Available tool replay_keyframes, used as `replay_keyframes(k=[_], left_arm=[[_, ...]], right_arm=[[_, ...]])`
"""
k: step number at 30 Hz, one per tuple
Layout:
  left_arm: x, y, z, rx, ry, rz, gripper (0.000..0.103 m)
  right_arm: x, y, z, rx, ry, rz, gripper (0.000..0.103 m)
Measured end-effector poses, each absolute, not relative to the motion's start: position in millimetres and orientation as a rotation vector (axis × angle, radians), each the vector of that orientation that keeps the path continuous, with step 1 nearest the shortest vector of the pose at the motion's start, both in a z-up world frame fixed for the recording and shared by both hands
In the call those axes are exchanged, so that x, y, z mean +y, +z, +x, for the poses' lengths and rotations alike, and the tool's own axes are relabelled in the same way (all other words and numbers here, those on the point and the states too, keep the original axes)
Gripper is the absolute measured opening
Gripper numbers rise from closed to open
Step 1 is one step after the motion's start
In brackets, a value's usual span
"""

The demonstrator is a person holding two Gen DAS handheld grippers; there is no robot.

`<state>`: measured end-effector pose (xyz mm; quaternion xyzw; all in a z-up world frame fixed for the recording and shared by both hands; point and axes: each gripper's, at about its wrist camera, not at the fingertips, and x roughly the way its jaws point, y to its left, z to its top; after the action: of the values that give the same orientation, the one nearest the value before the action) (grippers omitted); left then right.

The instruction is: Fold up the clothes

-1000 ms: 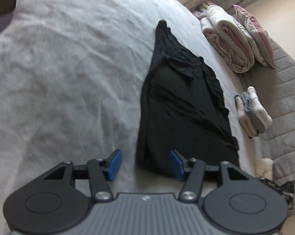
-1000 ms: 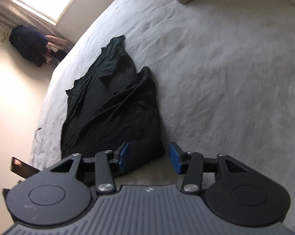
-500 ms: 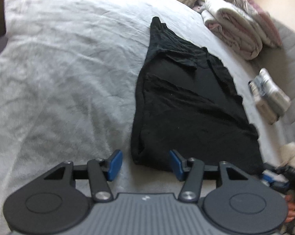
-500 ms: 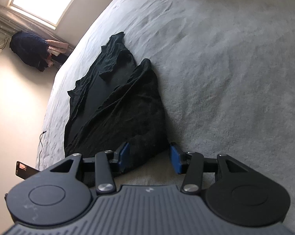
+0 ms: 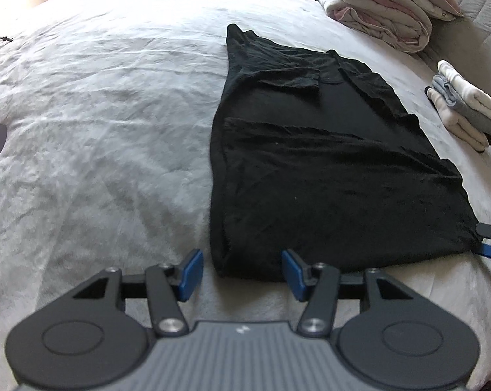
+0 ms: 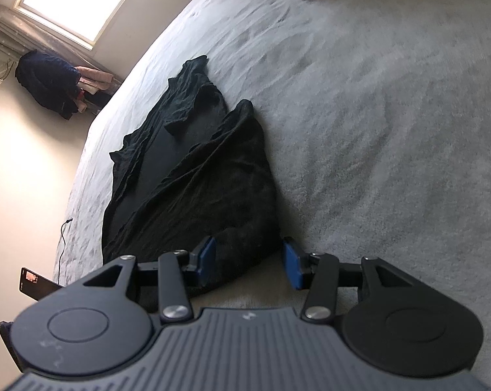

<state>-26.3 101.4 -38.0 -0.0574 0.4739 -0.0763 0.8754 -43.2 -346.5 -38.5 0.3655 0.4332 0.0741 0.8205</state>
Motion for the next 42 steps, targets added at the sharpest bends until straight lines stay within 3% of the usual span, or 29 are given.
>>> replay_keyframes(k=[9, 13, 22, 28, 31, 38, 42], left_arm=[[114, -38, -22, 1.006, -0.189, -0.198, 0.053], [145, -42, -14, 1.031, -0.200, -0.431, 0.042], [173, -70, -9, 1.018, -0.271, -0.828, 0.040], [167, -74, -7, 0.999, -0.296, -0.819, 0.027], [170, -81, -7, 0.997, -0.291, -0.850, 0.007], [176, -81, -15, 0.973, -0.260, -0.898, 0.004], [175, -79, -15, 0.991, -0.260, -0.873, 0.009]], right_arm=[[-341, -37, -41, 0.912, 0.139, 0.760, 0.050], [-345, -40, -40, 0.896, 0.116, 0.795, 0.045], [-348, -45, -37, 0.845, 0.136, 0.840, 0.045], [-347, -48, -35, 0.824, 0.158, 0.815, 0.022], [-347, -52, -33, 0.828, 0.171, 0.822, 0.008], [-355, -49, -36, 0.810, 0.192, 0.927, 0.007], [-357, -49, -37, 0.832, 0.172, 0.928, 0.009]])
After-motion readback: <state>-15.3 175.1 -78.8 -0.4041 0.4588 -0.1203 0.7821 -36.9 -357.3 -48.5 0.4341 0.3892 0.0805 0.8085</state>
